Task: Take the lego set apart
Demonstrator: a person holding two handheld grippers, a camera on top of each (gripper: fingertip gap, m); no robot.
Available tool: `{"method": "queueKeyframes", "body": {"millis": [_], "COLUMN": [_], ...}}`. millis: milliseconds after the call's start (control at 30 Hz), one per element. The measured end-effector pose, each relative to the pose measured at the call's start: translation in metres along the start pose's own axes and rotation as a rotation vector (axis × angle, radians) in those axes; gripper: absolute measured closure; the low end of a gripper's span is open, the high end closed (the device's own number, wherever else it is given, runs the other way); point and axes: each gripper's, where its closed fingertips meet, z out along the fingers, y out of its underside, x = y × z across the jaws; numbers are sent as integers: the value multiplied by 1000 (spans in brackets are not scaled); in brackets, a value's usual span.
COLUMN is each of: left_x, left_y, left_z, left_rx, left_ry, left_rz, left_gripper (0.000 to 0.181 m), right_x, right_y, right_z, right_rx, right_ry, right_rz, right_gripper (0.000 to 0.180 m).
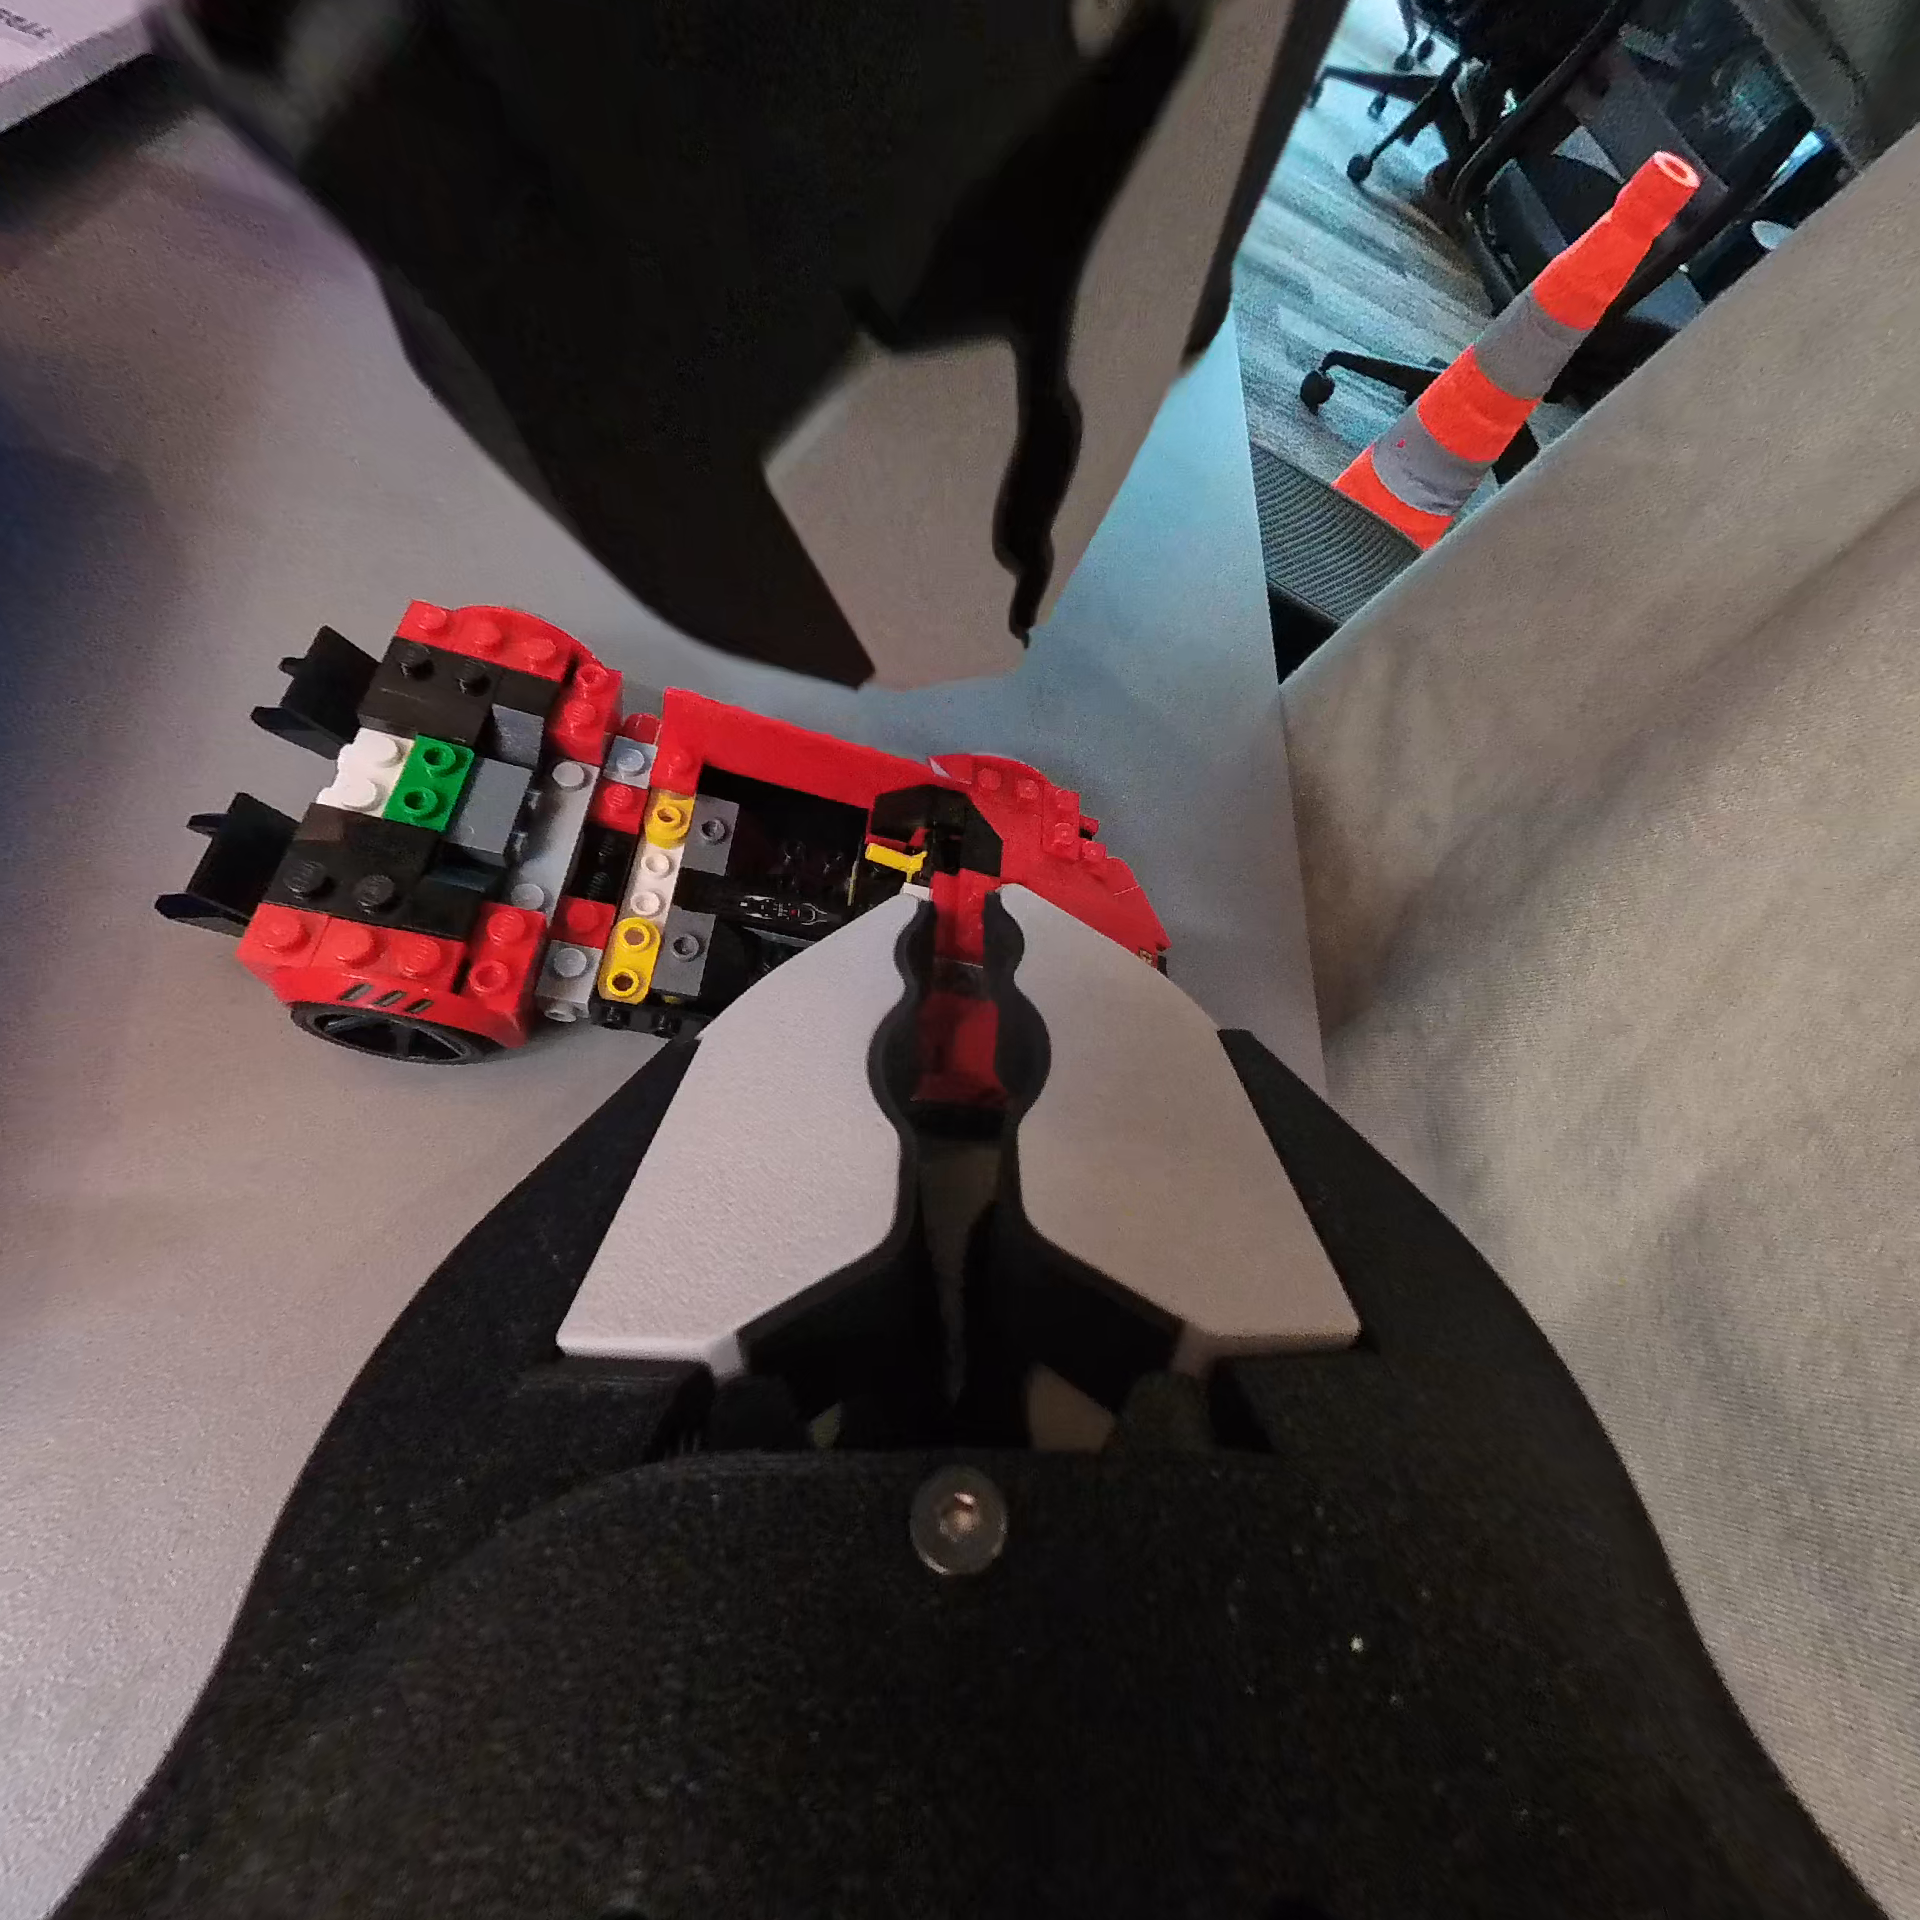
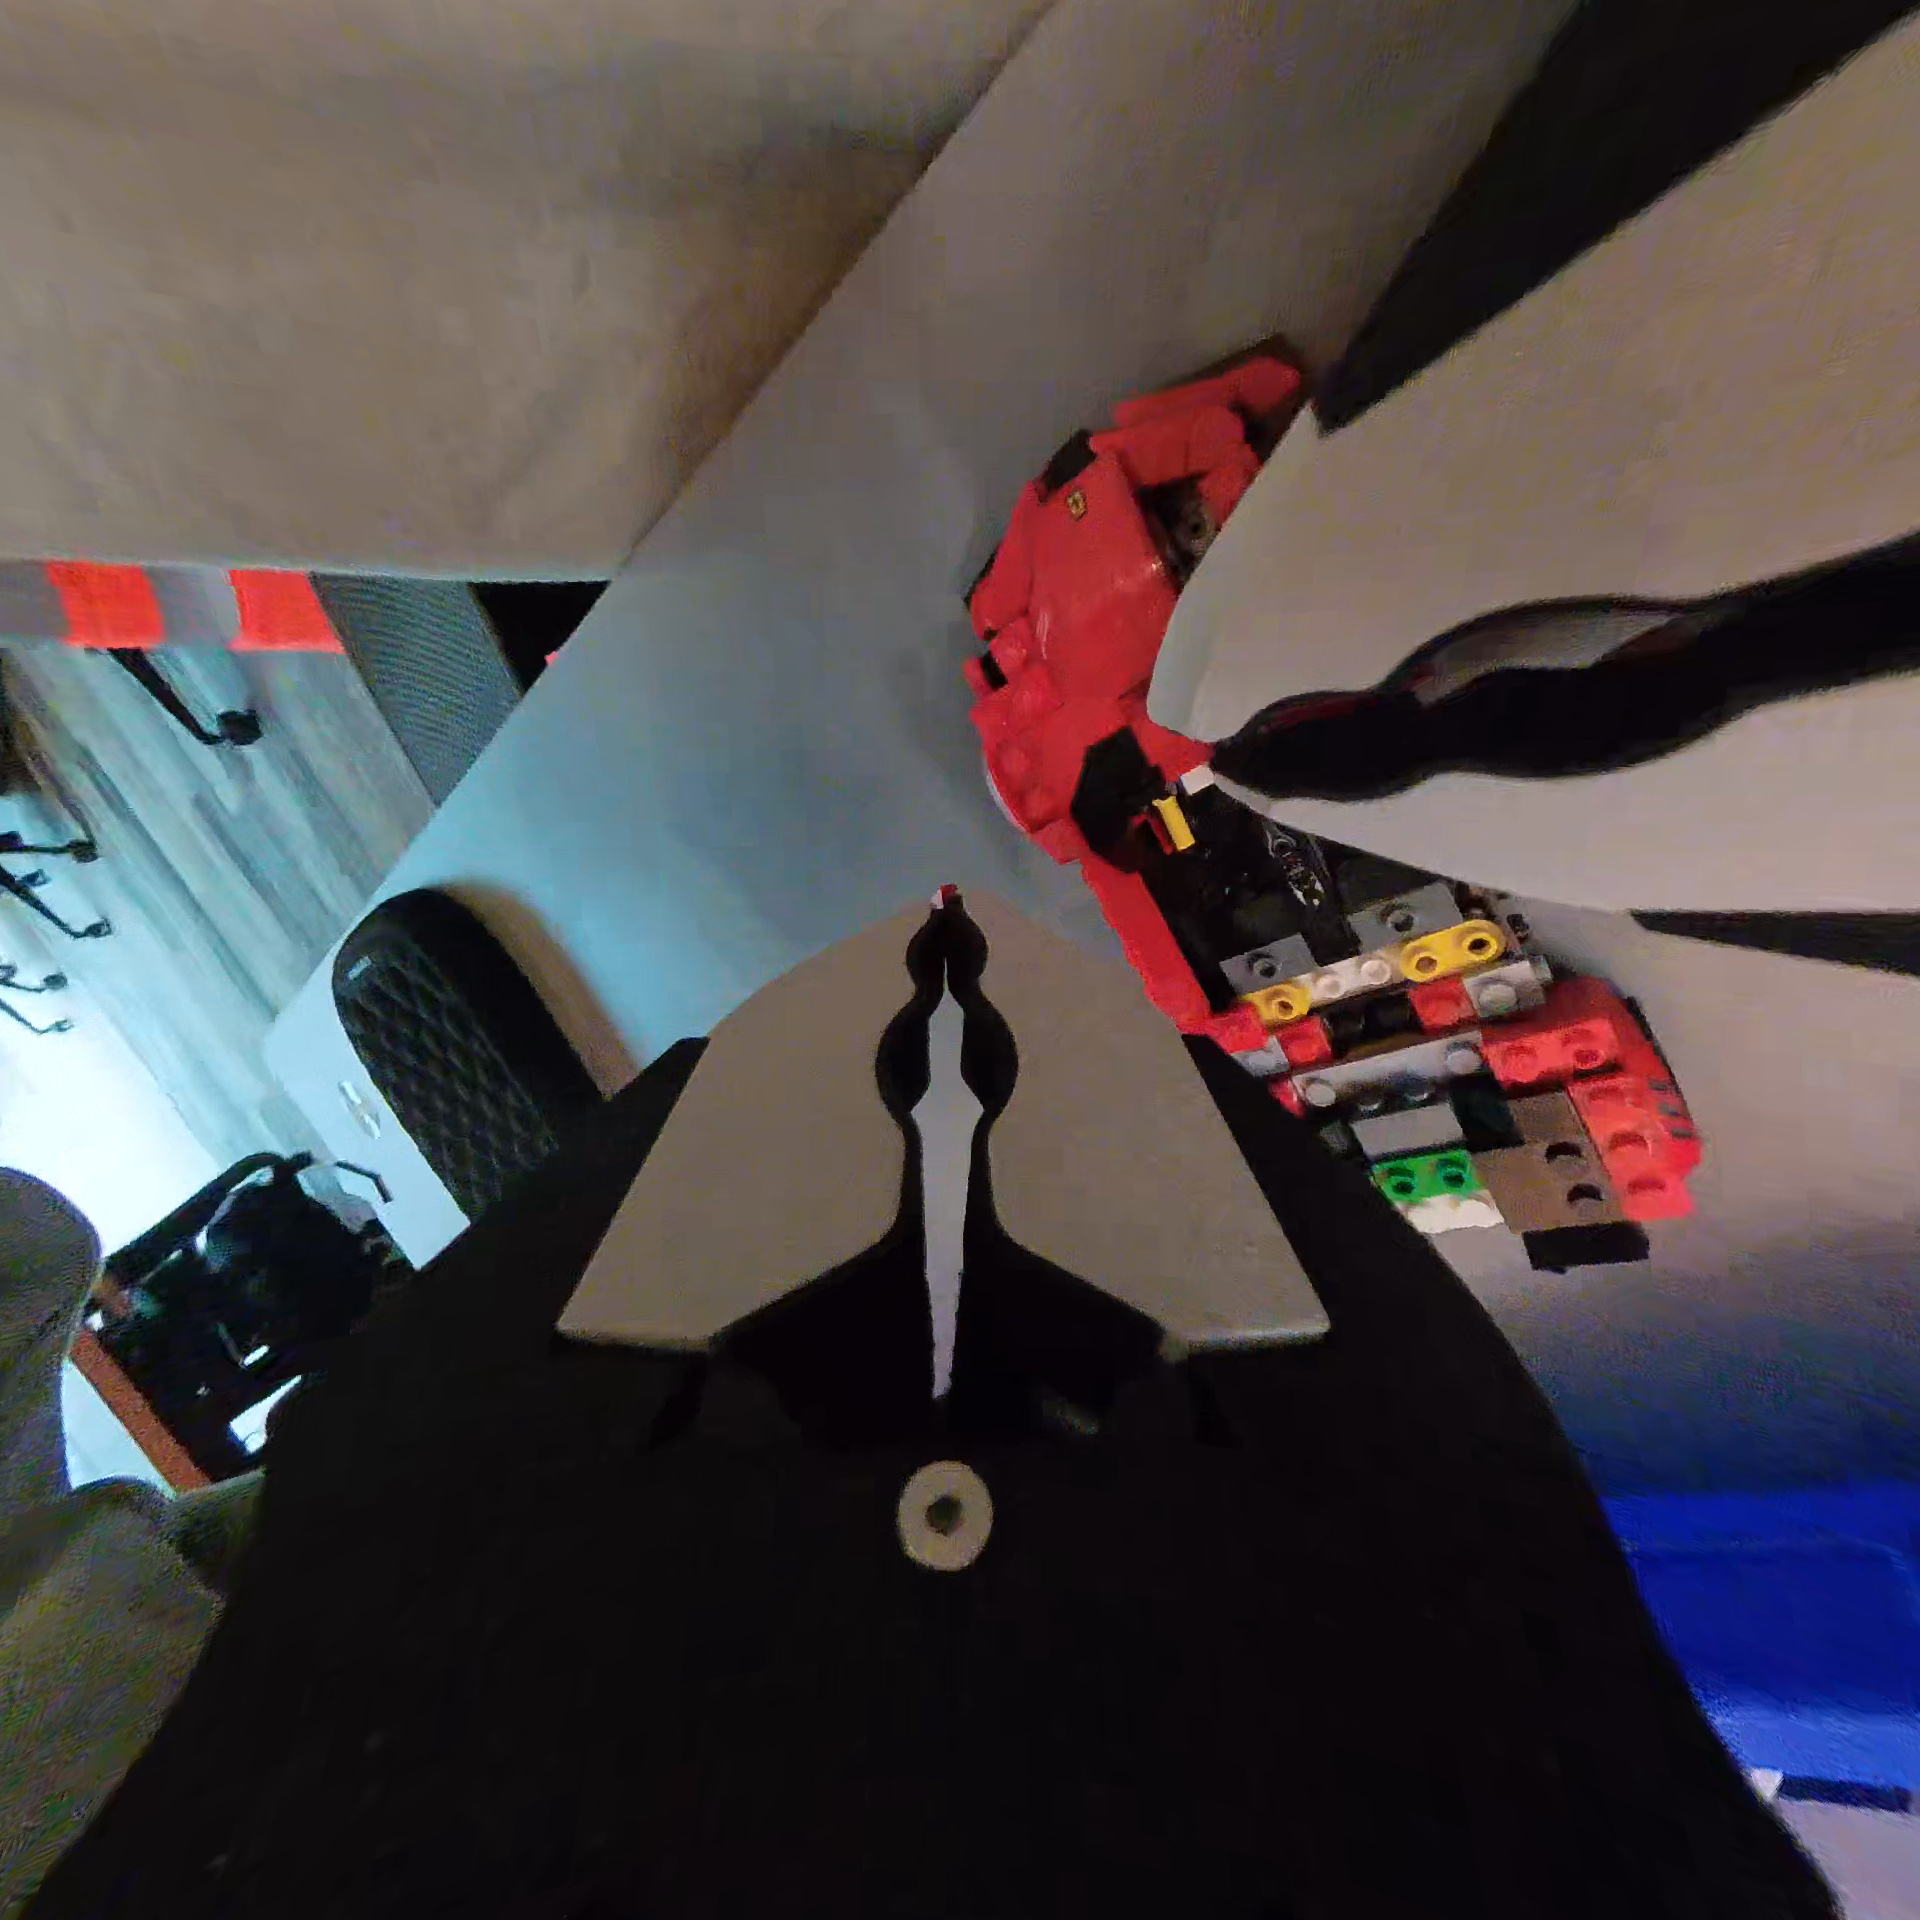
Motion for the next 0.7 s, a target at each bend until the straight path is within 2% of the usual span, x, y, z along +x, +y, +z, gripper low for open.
{"method": "queueKeyframes", "body": {"millis": [100, 200, 300, 367, 467, 600, 700], "left_x": [-1, -2, -2, -4, -2, 14, 37], "left_y": [0, -1, -2, -1, -6, -53, -87], "left_z": [0, -1, -1, -1, -4, -35, -68], "left_rx": [2, 8, 10, 7, 37, 391, 657], "left_ry": [-2, -5, -14, -36, -62, -55, 17], "left_rz": [-8, -18, -10, 0, 60, 96, 94], "left_gripper": [172, 172, 172, 165, 157, 153, 142], "right_x": [2, -2, -5, -11, -23, -37, -51], "right_y": [11, 13, 10, 7, 0, -20, -47], "right_z": [-3, -15, -41, -60, -87, -107, -120], "right_rx": [28, 200, 459, 613, 753, 744, 829], "right_ry": [108, 269, 545, 762, 1083, 1438, 1572], "right_rz": [25, 84, 132, 130, 109, 33, -65], "right_gripper": [179, 180, 180, 180, 180, 180, 179]}}
